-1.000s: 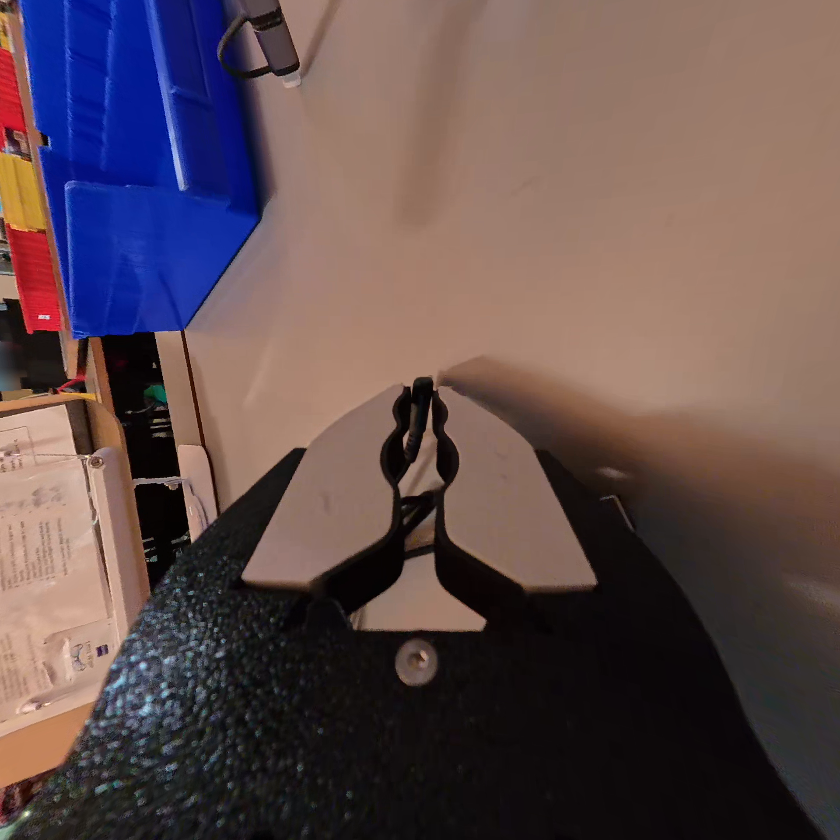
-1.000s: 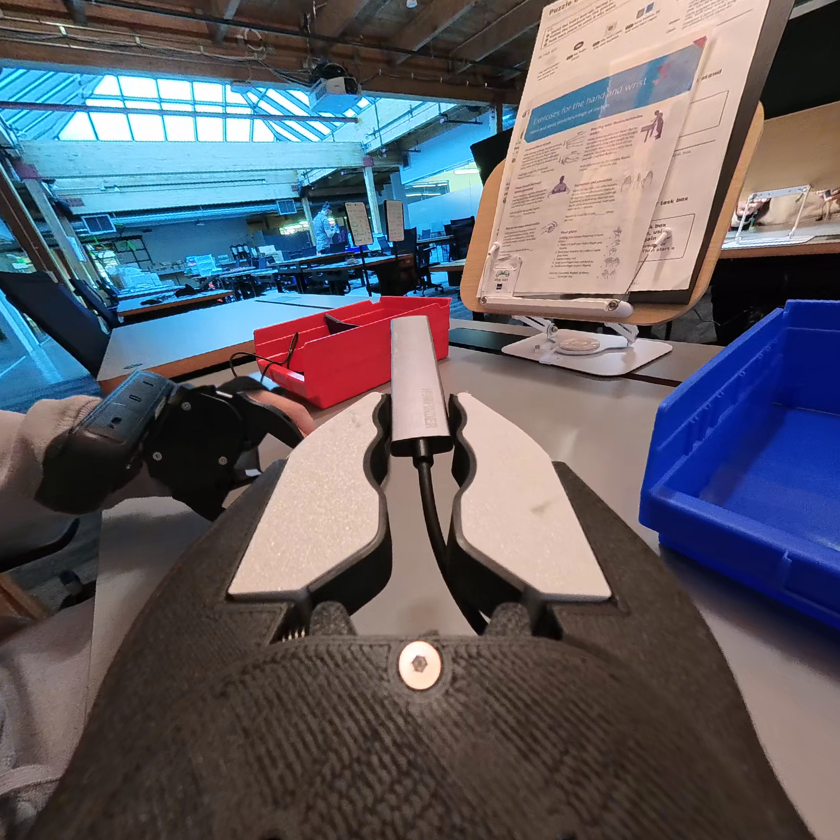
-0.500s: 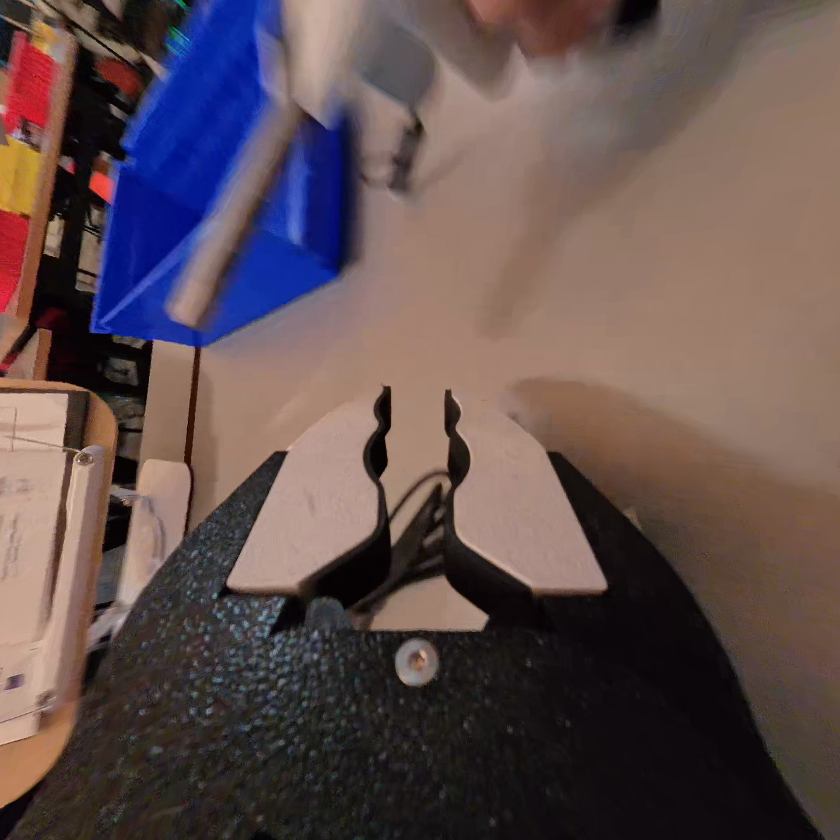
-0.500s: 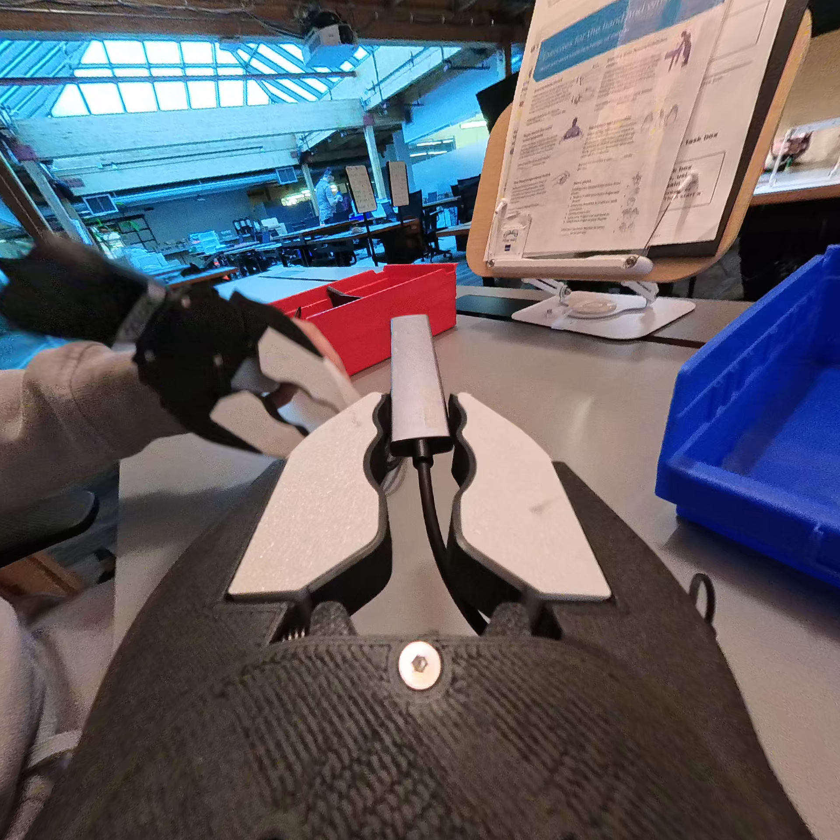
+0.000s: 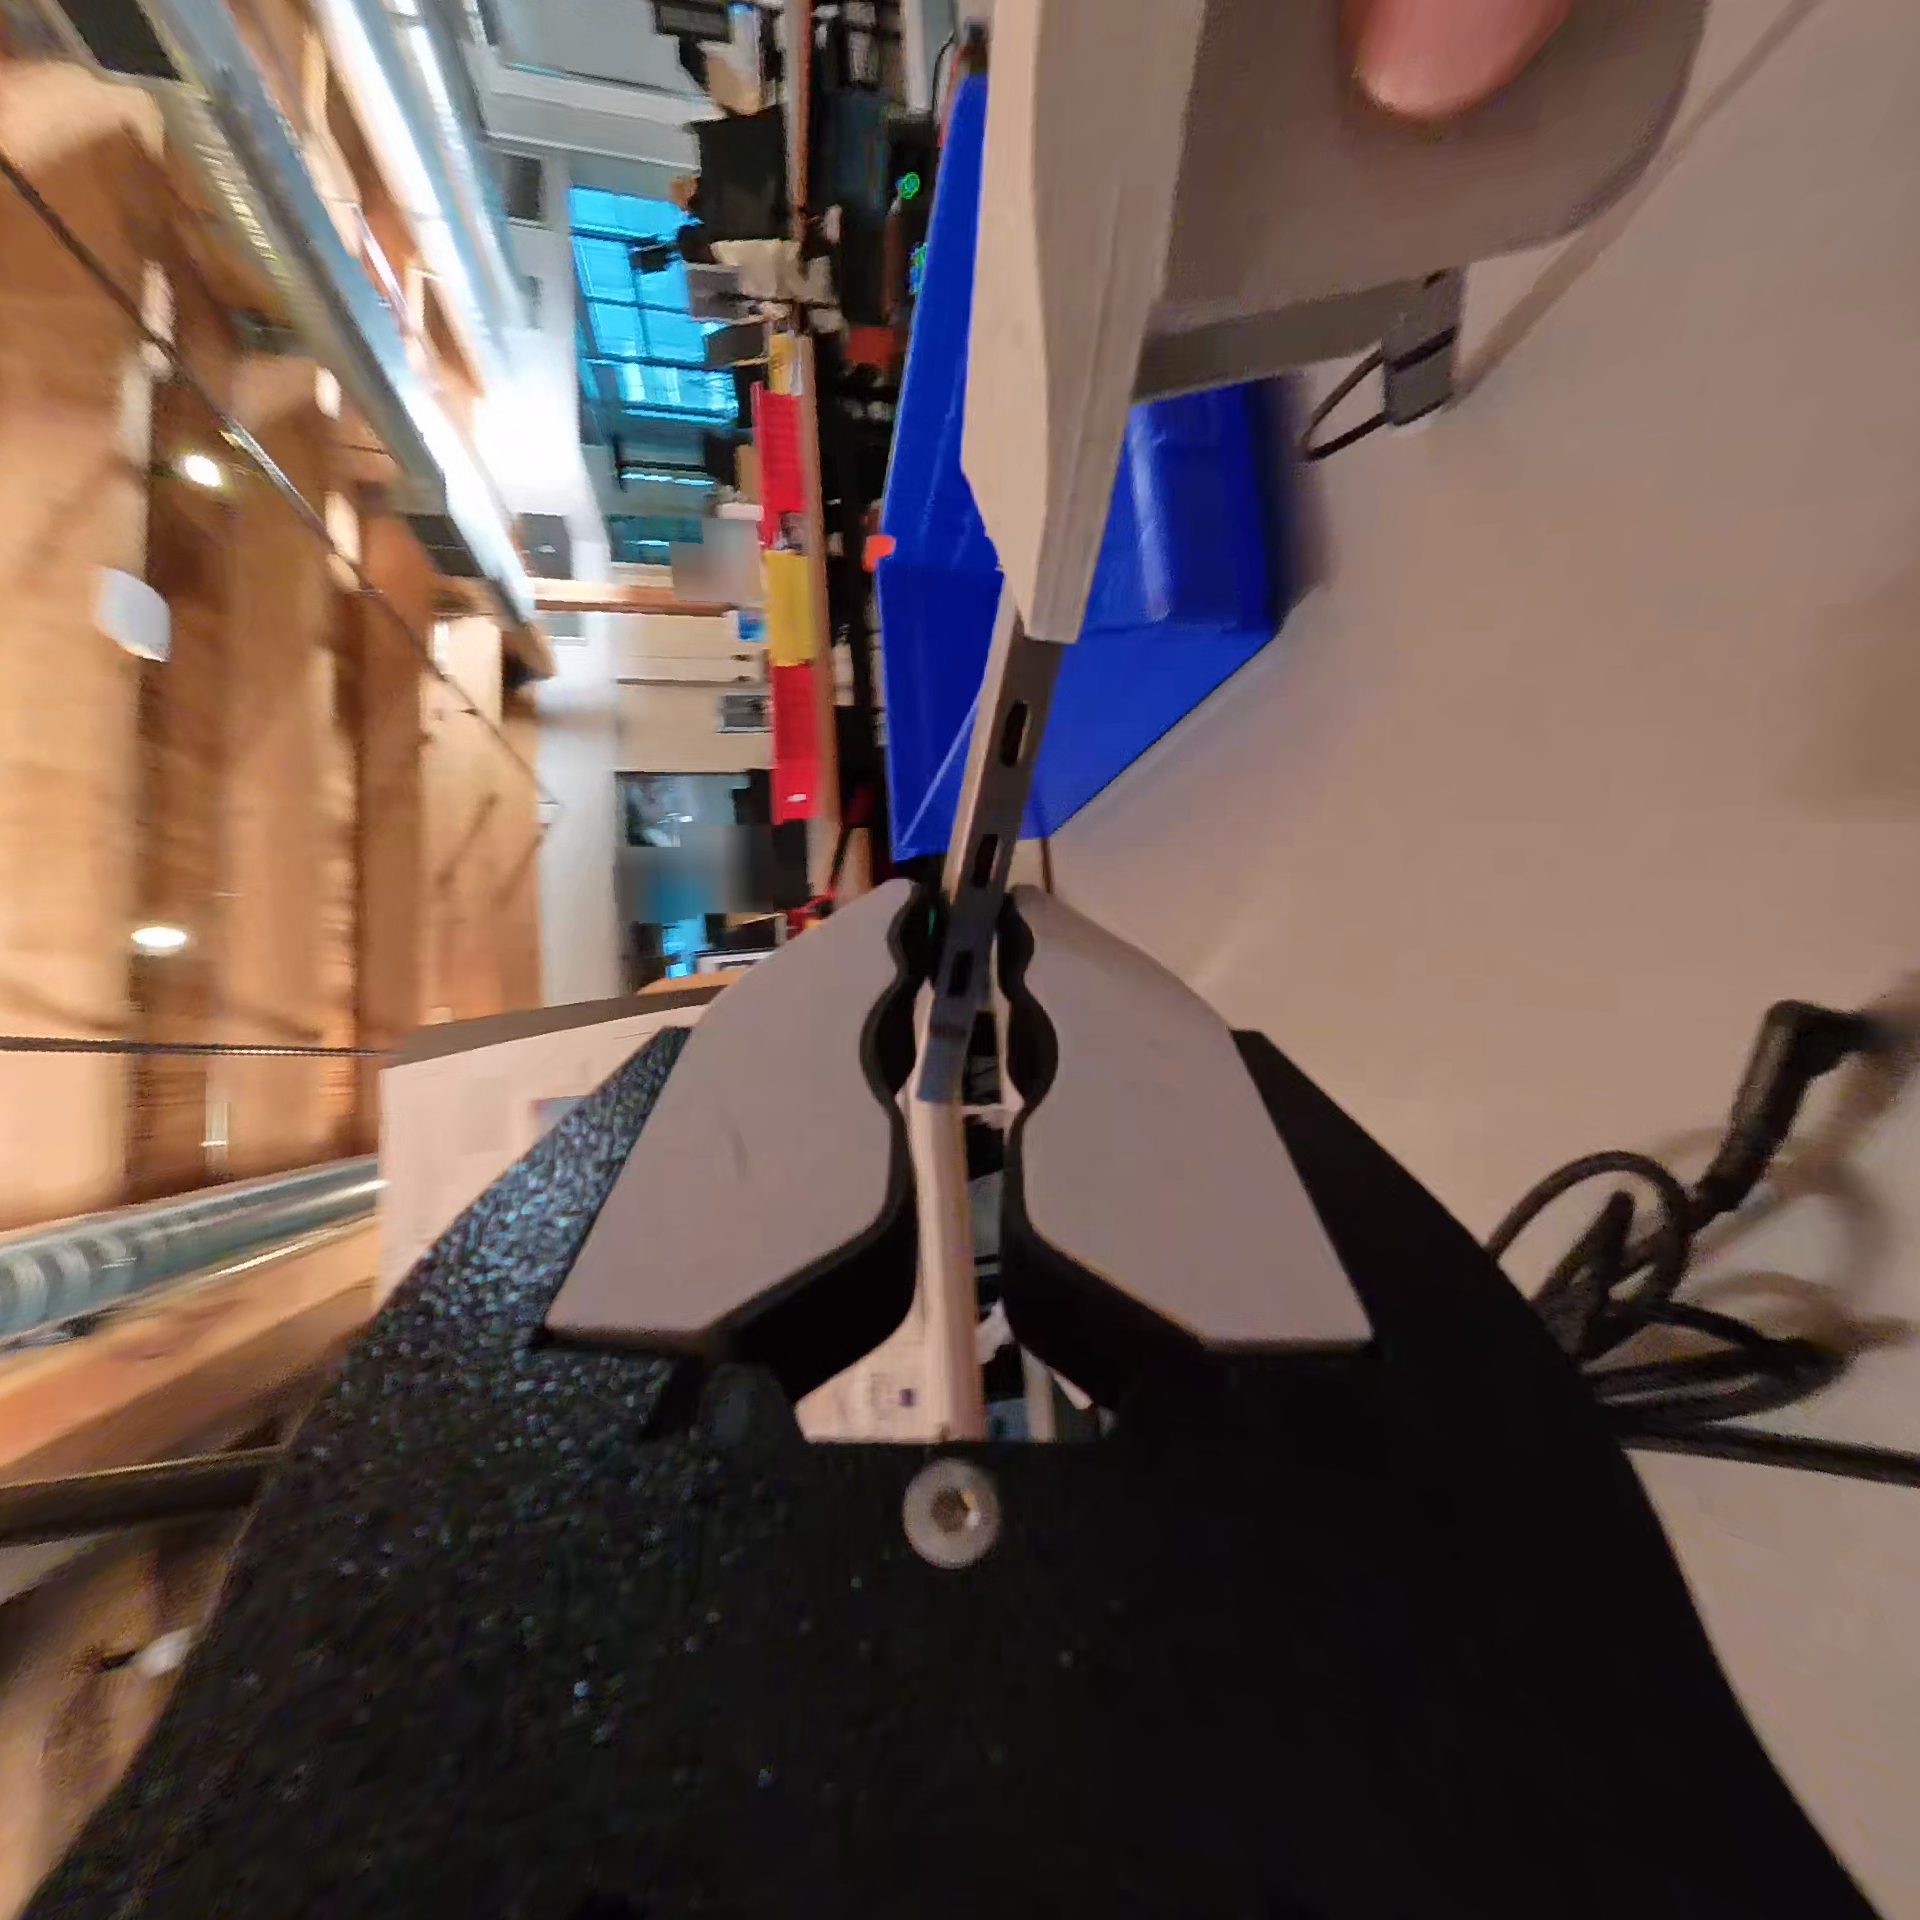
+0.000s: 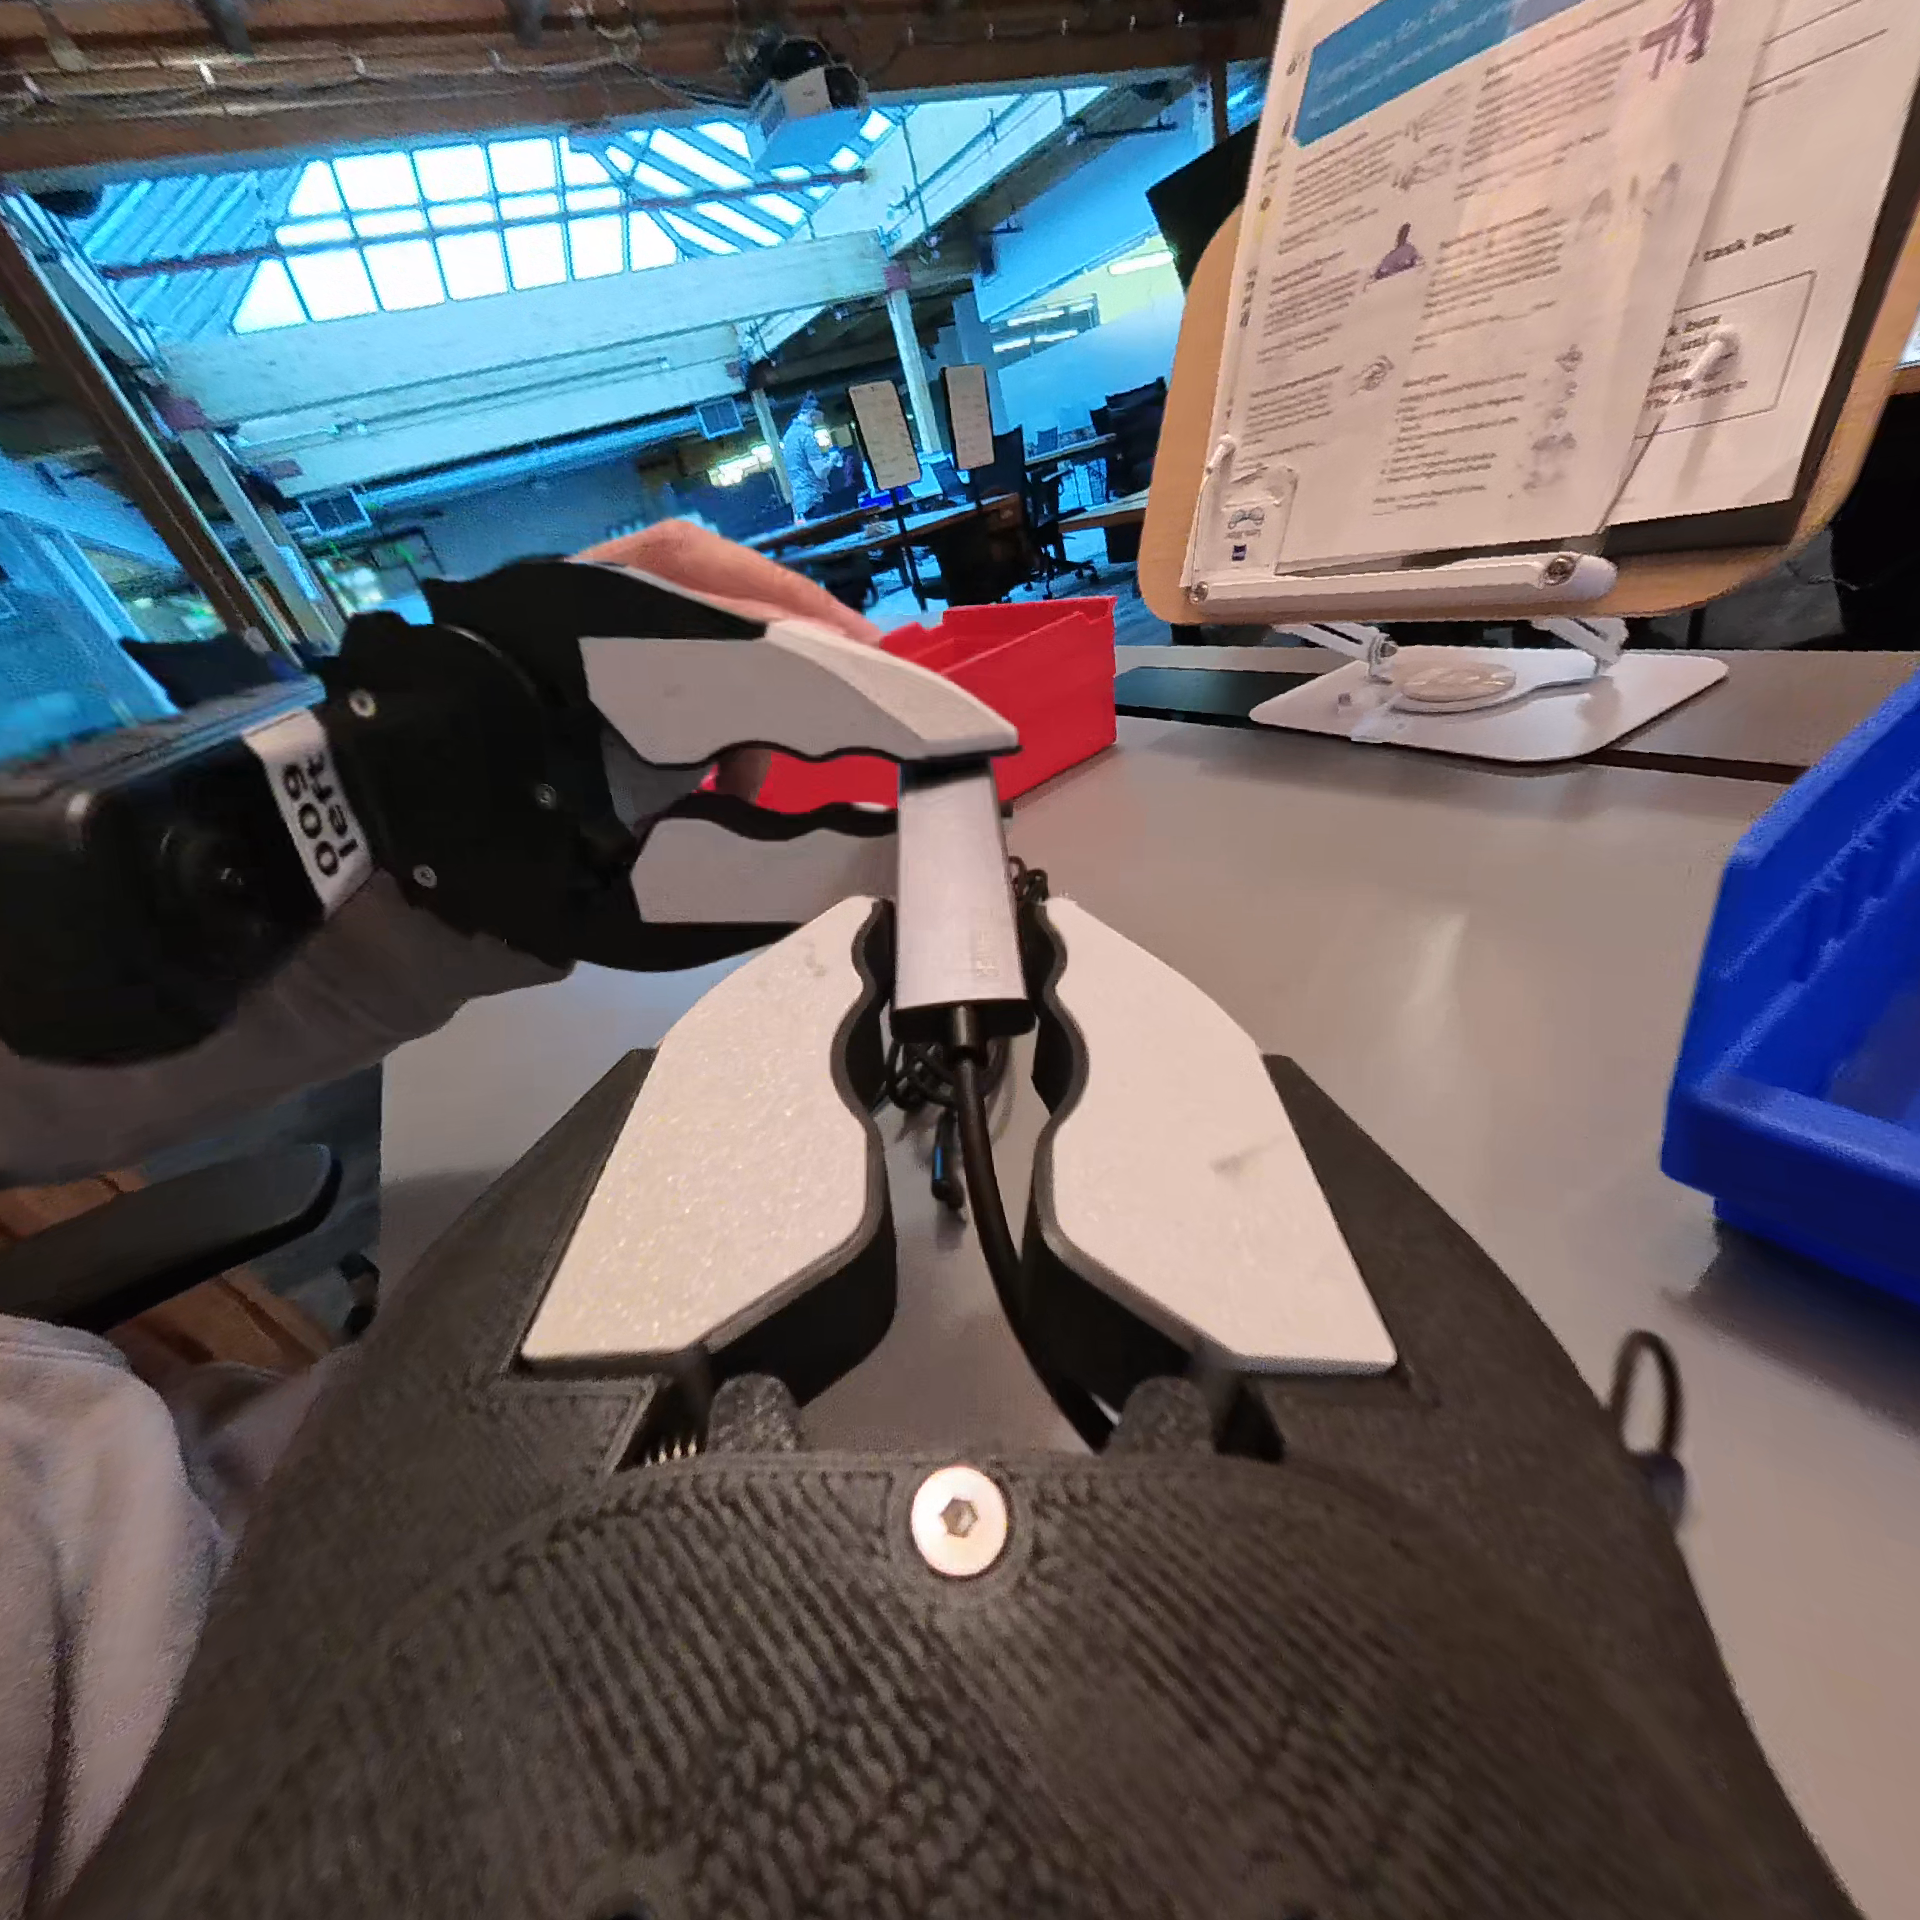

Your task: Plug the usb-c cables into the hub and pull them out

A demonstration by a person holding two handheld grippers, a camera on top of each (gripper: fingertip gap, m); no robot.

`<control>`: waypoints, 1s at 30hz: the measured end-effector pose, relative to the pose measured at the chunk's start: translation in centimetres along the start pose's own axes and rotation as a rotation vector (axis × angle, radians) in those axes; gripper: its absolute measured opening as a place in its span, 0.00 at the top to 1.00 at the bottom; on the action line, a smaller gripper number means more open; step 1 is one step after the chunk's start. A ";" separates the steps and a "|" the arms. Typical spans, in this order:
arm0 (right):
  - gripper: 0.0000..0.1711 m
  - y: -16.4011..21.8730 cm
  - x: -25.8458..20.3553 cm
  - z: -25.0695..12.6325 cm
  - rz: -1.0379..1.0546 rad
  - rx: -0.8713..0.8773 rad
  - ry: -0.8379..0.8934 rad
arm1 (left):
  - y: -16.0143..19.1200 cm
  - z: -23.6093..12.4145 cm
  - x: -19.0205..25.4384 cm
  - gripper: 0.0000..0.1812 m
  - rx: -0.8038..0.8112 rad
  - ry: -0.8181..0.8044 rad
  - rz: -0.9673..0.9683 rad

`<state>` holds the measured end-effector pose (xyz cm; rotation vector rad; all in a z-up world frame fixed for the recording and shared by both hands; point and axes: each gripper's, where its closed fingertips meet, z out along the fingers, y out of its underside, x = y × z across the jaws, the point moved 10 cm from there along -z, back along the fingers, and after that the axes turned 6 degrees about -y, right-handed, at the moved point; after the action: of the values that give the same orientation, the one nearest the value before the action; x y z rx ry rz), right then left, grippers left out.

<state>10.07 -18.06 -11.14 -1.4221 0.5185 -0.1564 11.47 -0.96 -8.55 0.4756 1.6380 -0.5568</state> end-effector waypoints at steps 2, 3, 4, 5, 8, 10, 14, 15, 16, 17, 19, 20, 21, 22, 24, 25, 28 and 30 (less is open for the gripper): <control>0.86 0.0 -0.2 0.1 -0.026 0.026 0.029 | 0.1 0.1 0.2 0.95 -0.011 -0.034 0.027; 0.86 -0.1 -0.3 0.1 -0.029 0.064 0.033 | 0.1 0.1 0.2 0.95 -0.005 -0.046 -0.005; 0.86 -0.3 -0.4 0.1 -0.034 0.102 0.033 | 0.2 0.0 0.2 0.95 0.011 -0.064 -0.037; 0.86 -0.3 -0.6 0.1 -0.040 0.127 0.032 | 0.2 -0.1 0.2 0.95 0.026 -0.080 -0.049; 0.86 -0.2 -0.8 0.3 -0.034 0.119 0.002 | 0.7 -0.3 0.2 0.95 0.076 -0.102 0.008; 0.85 -0.3 -0.8 0.4 -0.010 0.125 -0.023 | 0.9 -0.4 0.2 0.95 0.106 -0.108 0.020; 0.86 -0.4 -1.1 0.6 -0.013 0.119 -0.019 | 1.0 -0.4 0.1 0.96 0.130 -0.112 0.025; 0.86 -0.3 -1.1 0.6 -0.008 0.111 -0.023 | 1.1 -0.4 0.1 0.96 0.141 -0.115 0.032; 0.86 -0.3 -1.1 0.6 -0.009 0.107 -0.024 | 1.1 -0.4 0.0 0.95 0.147 -0.111 0.041; 0.86 -0.3 -1.1 0.6 -0.019 0.093 -0.017 | 1.1 -0.4 0.0 0.96 0.146 -0.101 0.044; 0.86 -0.3 -1.2 0.7 -0.066 0.056 0.020 | 1.1 -0.1 0.2 0.95 0.128 -0.091 0.045; 0.86 -0.3 -1.3 0.8 -0.085 0.046 0.046 | 1.1 0.1 0.3 0.95 0.112 -0.079 0.018; 0.86 -0.3 -1.3 0.9 -0.100 0.035 0.072 | 1.2 0.3 0.5 0.95 0.097 -0.053 -0.030; 0.86 -0.1 -1.3 1.0 -0.114 0.030 0.102 | 1.4 0.4 0.5 0.94 0.080 -0.037 -0.089; 0.86 -0.1 -0.8 0.6 -0.118 0.032 0.171 | 1.9 0.1 0.3 0.88 0.084 -0.025 -0.208; 0.86 -0.2 -0.5 0.2 -0.118 0.028 0.184 | 2.2 -0.3 0.2 0.86 0.096 -0.005 -0.263; 0.86 -0.6 0.6 -1.4 -0.129 0.043 0.260 | 3.1 -1.7 1.0 0.88 0.144 0.251 -0.349; 0.86 -0.6 1.2 -2.1 -0.129 0.051 0.286 | 3.5 -2.4 2.2 0.88 0.135 0.512 -0.364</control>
<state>10.30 -20.54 -10.92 -1.3907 0.6514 -0.4783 11.37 3.25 -10.77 0.4424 2.2087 -0.8700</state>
